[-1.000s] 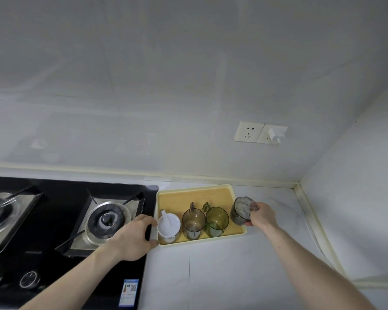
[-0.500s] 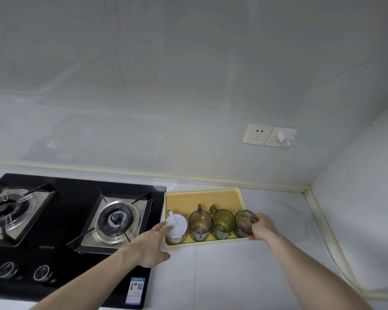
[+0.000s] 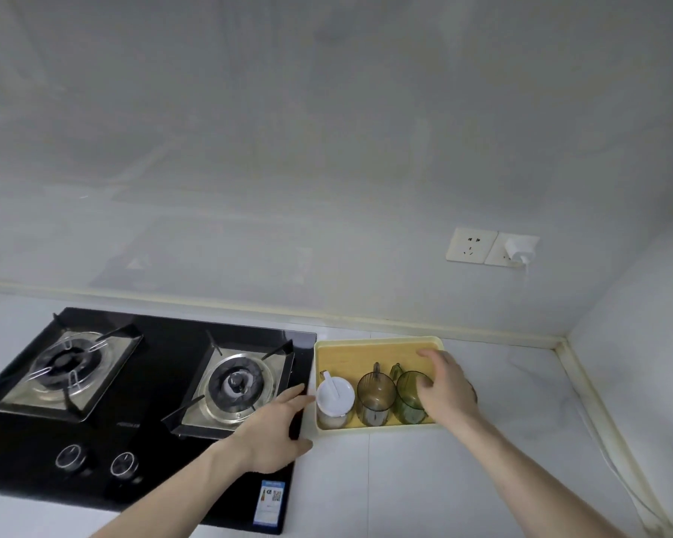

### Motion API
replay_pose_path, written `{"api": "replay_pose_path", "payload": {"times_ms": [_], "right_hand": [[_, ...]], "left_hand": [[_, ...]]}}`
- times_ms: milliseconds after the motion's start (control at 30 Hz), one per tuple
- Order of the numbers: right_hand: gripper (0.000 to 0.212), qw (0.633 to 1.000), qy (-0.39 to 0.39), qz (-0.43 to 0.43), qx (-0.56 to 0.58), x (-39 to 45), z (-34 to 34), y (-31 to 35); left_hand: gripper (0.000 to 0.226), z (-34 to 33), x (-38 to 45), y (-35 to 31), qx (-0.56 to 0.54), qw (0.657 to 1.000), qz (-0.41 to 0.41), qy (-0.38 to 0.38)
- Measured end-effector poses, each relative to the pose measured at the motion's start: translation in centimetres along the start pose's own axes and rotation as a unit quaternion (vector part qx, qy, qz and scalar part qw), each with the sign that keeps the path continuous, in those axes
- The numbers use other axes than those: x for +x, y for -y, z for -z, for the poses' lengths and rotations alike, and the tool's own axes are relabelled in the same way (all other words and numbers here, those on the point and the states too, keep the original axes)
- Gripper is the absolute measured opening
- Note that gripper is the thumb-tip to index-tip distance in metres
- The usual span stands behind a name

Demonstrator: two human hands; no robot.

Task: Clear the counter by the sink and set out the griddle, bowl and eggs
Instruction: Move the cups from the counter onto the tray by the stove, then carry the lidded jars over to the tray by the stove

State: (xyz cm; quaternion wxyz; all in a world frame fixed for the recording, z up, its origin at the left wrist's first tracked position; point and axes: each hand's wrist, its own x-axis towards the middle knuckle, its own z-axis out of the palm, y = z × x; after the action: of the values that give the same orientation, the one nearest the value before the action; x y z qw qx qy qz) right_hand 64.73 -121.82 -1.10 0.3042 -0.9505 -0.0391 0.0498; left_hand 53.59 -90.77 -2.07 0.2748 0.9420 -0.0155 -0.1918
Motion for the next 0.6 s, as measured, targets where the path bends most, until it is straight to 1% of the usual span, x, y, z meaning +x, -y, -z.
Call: {"api": "replay_pose_path", "payload": {"times_ms": [67,167,300,367,500,600], "right_hand": [[0.043,0.996,0.053,0.064,0.021,-1.1,-1.4,3.9],[0.042,0.98,0.126,0.148,0.043,-2.8,-4.4,10.6],[0.042,0.945,0.2,0.252,0.056,-5.8,-9.1,20.0],[0.042,0.932,0.218,0.283,0.061,-7.3,-10.5,23.4],[0.042,0.895,0.27,0.35,0.05,-11.7,-13.7,31.0],[0.044,0.869,0.295,0.394,0.055,-15.2,-16.4,36.2]], "left_hand": [[0.079,1.4,-2.9,1.1,-0.027,0.999,0.003,-0.041],[0.073,3.9,-8.5,3.8,-0.046,0.991,0.027,-0.122],[0.07,6.7,-17.3,8.9,-0.064,0.969,0.108,-0.213],[0.066,7.3,-20.8,10.9,-0.073,0.957,0.137,-0.245],[0.057,7.8,-29.5,15.0,-0.104,0.923,0.192,-0.318],[0.056,7.6,-36.0,17.7,-0.109,0.896,0.237,-0.359]]}}
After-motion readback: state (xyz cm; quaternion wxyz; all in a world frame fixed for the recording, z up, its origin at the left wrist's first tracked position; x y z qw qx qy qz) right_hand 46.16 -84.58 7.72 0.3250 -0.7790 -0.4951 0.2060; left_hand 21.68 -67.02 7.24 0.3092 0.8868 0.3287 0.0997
